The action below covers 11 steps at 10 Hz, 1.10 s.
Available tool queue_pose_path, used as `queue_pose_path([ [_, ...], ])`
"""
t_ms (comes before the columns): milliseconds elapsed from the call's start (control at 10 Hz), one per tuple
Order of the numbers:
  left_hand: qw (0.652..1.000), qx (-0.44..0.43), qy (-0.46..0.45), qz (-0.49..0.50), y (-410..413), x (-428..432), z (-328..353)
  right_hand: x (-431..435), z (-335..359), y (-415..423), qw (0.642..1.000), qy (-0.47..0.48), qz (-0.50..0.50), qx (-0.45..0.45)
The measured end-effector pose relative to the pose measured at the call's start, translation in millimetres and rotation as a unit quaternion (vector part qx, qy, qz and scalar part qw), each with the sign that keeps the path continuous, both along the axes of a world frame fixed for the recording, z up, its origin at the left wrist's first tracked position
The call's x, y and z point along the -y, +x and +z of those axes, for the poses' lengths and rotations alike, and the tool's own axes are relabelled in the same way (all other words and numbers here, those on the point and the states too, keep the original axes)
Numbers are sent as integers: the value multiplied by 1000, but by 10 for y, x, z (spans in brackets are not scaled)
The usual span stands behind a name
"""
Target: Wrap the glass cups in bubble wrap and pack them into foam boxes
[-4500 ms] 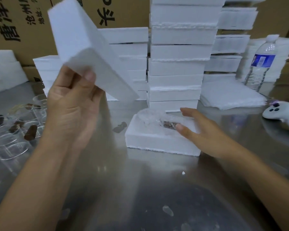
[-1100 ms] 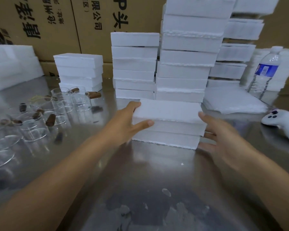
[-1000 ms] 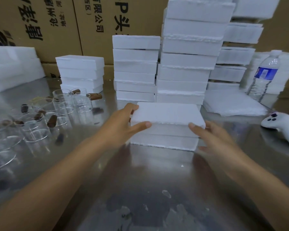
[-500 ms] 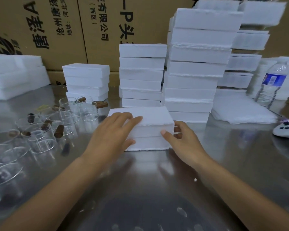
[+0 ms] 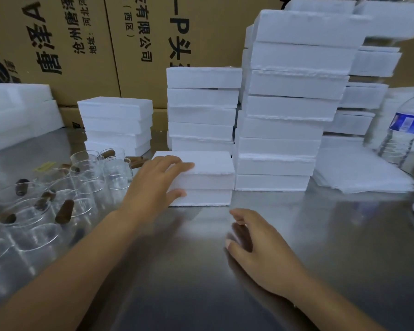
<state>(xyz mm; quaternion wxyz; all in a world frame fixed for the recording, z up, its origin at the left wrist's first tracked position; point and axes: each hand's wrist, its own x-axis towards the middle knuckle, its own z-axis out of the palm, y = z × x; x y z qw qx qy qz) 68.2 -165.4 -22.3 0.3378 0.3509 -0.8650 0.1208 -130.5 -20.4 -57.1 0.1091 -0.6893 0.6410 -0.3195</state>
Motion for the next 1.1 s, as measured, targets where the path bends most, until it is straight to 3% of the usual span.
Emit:
queue_pose_path([
  [200,1000,-16,7,14,-172,312,-20,-18,24,39,997,-24,9,-69],
  [500,999,2,14,36,-316,513,36,-10,61,29,996,-17,19,-83],
  [800,976,157,75,131,-436,363,218,5,58,28,997,-12,22,-71],
  [900,975,153,88,135,-495,149,355,7,72,35,998,2,12,-69],
  [1000,996,-8,67,62,-554,-214,464,2,72,29,998,7,4,-60],
  [1100,971,-198,128,-51,-602,-689,425,-7,78,37,998,23,6,-55],
])
